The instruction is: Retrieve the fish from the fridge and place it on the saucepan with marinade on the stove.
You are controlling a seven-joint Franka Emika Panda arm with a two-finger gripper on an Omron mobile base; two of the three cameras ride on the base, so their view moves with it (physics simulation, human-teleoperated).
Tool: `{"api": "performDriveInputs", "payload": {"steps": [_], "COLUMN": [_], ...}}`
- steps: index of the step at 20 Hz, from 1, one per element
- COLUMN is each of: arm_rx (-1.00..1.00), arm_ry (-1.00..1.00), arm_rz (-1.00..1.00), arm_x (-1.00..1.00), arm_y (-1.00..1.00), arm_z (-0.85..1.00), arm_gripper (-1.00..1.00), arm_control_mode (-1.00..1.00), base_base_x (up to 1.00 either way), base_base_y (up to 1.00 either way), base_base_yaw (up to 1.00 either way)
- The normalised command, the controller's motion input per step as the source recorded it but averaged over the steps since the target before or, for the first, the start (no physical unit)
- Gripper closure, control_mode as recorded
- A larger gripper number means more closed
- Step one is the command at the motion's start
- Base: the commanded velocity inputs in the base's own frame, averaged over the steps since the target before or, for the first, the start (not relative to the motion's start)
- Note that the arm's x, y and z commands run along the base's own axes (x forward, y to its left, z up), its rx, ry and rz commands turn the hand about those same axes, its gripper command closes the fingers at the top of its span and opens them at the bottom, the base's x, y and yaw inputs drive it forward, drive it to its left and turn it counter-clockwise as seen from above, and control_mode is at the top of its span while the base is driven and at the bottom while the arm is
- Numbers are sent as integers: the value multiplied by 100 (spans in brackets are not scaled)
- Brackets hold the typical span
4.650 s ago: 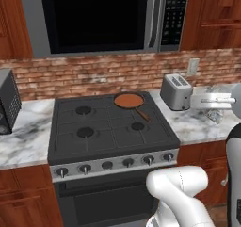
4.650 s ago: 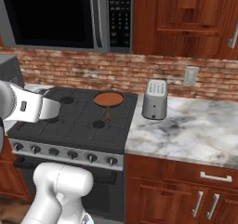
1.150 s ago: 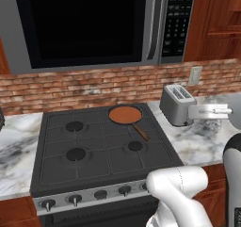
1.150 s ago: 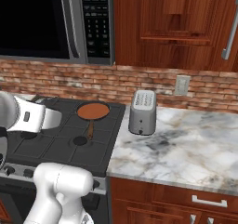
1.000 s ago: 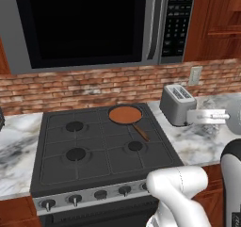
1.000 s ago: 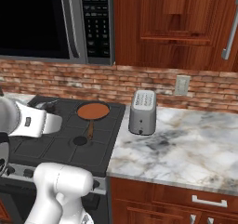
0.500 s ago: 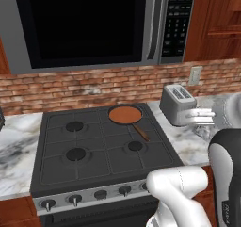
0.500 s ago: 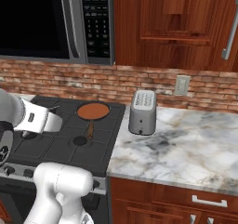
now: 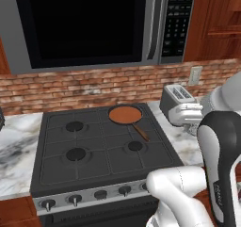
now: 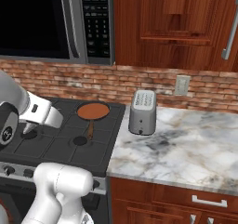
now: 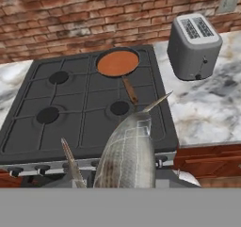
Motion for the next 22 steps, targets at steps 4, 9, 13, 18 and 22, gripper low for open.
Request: {"api": "performDriveInputs", "payload": {"steps": [4,9,13,18,22], "arm_rx": [0,0,0,0,0], "arm_ry": [-5,0,9,12,12], "arm_rz": [0,0,0,0,0], "arm_x": [4,14,27,29,19], "arm_y": [1,0,0,0,0], "arm_z": [-44,-19,0,0,0], "arm_gripper": [100,100,100,100,100], "arm_control_mode": [-100,-100,-100,-100,-100], "base_base_x": [0,0,0,0,0], "base_base_y": [0,0,0,0,0], "base_base_yaw": [0,0,0,0,0]}}
